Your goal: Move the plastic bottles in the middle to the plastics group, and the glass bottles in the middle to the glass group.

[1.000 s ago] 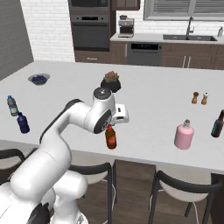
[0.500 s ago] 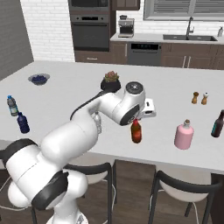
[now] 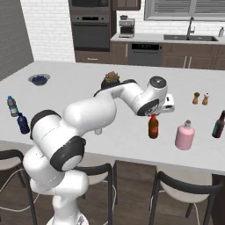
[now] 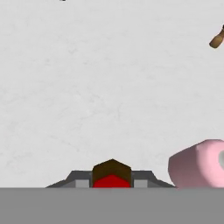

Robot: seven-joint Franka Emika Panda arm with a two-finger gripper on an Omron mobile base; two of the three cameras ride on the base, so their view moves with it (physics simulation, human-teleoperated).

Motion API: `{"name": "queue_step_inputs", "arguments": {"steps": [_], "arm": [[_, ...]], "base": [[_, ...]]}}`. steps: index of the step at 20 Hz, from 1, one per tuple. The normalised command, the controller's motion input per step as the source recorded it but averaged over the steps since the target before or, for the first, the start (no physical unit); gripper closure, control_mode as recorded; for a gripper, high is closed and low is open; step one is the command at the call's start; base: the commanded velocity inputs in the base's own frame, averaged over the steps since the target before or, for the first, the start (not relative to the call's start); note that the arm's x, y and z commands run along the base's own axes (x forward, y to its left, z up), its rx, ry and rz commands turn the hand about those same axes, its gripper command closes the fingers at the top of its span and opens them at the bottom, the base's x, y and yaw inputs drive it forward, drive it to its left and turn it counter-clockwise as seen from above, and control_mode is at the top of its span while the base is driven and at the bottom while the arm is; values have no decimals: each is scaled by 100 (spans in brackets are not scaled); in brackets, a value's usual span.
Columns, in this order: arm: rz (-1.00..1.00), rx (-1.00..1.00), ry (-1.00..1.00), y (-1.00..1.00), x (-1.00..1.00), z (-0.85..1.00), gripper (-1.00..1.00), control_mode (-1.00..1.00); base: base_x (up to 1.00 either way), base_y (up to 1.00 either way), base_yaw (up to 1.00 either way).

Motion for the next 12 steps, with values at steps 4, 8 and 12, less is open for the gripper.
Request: {"name": "queue_step_inputs", "arguments": {"steps": [4,8,12], "arm": [[0,0,-1,3,0,-32,100,-100],[0,0,0,2,2,-46,100,-100],[0,0,-3,0,17,-17,100,-100]], "base": [[0,0,0],[0,0,0],[0,0,0]]}}
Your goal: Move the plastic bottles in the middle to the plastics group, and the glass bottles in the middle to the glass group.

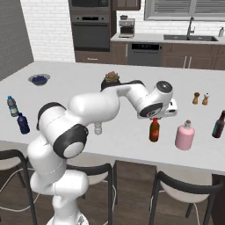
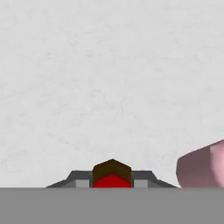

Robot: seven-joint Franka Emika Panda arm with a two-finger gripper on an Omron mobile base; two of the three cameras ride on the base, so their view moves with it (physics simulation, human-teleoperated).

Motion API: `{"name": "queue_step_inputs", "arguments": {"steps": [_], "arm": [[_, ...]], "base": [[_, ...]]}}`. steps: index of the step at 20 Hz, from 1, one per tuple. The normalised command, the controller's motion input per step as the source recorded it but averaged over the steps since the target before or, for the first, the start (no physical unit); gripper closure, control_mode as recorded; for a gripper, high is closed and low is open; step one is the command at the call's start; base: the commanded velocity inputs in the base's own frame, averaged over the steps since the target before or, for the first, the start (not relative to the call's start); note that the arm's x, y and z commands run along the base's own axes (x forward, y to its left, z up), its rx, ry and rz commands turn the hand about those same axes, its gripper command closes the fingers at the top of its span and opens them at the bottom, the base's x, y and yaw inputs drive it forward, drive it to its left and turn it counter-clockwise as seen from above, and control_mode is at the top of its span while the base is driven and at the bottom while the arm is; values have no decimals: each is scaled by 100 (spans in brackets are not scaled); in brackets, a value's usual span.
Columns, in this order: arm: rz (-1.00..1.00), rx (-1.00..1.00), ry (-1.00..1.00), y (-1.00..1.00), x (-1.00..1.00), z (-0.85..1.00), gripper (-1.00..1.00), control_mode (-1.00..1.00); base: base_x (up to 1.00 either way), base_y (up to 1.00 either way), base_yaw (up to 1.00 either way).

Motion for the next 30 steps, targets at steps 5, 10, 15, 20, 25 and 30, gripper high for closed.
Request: {"name": "queue_step_inputs", "arguments": {"steps": [5,10,15,20,25,30], "arm": [[-3,0,-8,0,21,0,100,-100],[-4,1,-4,-29,3,0,100,-100],[-3,0,0,-29,0,0,100,-100],[-1,0,0,-8,0,-1,100,-100],[0,0,0,4,0,-20,100,-100],[0,0,0,6,0,-57,100,-100]], "base": [[0,0,0],[0,0,0],[0,0,0],[0,0,0],[0,0,0],[0,0,0]]}}
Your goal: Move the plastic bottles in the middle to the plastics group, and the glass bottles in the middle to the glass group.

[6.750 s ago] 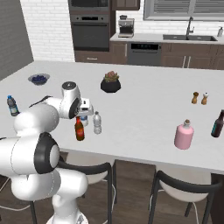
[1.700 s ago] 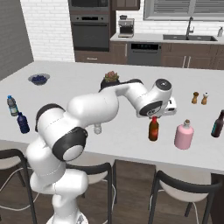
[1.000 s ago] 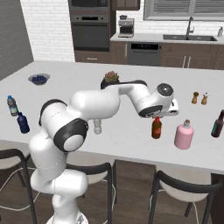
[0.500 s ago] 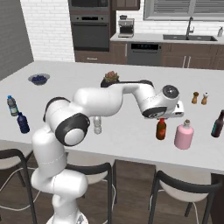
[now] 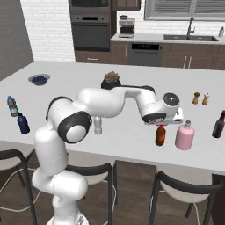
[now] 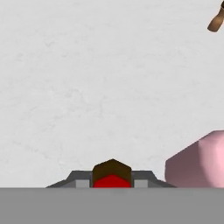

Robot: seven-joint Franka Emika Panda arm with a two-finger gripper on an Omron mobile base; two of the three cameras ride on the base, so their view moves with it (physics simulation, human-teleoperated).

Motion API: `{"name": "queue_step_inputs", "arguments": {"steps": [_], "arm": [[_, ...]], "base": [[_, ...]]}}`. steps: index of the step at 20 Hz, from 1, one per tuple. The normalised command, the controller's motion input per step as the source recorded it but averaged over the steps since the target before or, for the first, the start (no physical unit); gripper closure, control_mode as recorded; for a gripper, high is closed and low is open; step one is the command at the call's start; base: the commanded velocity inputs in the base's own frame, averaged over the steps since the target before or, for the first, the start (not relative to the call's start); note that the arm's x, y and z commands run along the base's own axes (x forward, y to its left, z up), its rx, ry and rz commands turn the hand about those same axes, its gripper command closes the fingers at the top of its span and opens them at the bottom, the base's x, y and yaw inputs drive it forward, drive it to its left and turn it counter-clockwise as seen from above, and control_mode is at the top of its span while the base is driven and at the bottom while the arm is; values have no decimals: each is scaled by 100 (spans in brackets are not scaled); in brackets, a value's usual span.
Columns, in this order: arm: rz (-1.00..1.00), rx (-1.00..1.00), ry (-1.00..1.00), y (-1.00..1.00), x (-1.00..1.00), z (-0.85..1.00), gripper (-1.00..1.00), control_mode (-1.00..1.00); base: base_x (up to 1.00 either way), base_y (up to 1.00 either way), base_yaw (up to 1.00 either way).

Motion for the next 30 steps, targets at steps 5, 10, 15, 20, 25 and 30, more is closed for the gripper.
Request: {"name": "queue_step_inputs", "arguments": {"steps": [5,10,15,20,25,30], "arm": [[0,-1,0,0,0,-40,100,-100],[0,-4,0,1,5,-9,100,-100],[-3,-2,0,0,18,11,100,-100],[-1,-1,0,0,20,2,100,-100],[0,0,0,-1,5,0,100,-100],[0,0,0,-1,0,0,100,-100]], "base": [[0,0,0],[0,0,0],[0,0,0],[0,0,0],[0,0,0],[0,0,0]]}}
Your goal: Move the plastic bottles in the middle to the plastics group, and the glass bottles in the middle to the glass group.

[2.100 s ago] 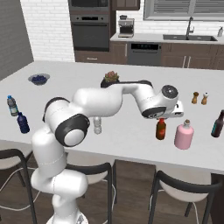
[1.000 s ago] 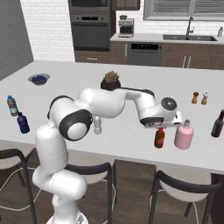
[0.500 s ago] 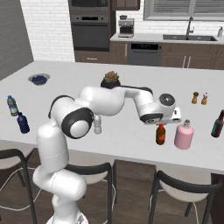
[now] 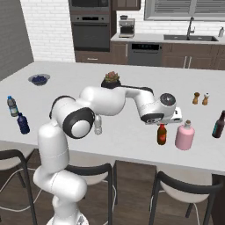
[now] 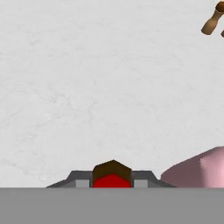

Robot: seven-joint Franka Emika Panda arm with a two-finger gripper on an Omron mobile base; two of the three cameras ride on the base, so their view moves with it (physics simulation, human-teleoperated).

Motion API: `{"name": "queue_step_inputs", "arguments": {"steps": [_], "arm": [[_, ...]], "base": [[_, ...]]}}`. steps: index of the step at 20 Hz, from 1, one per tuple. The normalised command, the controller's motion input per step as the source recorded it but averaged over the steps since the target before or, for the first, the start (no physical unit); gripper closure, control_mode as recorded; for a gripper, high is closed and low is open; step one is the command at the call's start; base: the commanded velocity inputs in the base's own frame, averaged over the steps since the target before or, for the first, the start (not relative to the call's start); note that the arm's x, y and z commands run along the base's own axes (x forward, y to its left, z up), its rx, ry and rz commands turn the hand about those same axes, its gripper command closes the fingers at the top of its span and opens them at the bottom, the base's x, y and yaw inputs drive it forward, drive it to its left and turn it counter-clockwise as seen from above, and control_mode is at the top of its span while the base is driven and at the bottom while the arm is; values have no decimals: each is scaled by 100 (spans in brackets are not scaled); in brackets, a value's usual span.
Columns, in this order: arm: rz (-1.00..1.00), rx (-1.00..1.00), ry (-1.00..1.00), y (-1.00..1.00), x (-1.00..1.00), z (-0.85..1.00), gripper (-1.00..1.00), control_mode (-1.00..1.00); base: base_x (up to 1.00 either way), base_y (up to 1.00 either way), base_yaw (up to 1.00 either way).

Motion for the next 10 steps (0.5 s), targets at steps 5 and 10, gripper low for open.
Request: {"name": "queue_step_inputs", "arguments": {"steps": [5,10], "arm": [[0,0,0,0,0,0,-100,-100],[0,0,0,0,0,0,-100,-100]], "base": [[0,0,0],[0,0,0]]}}
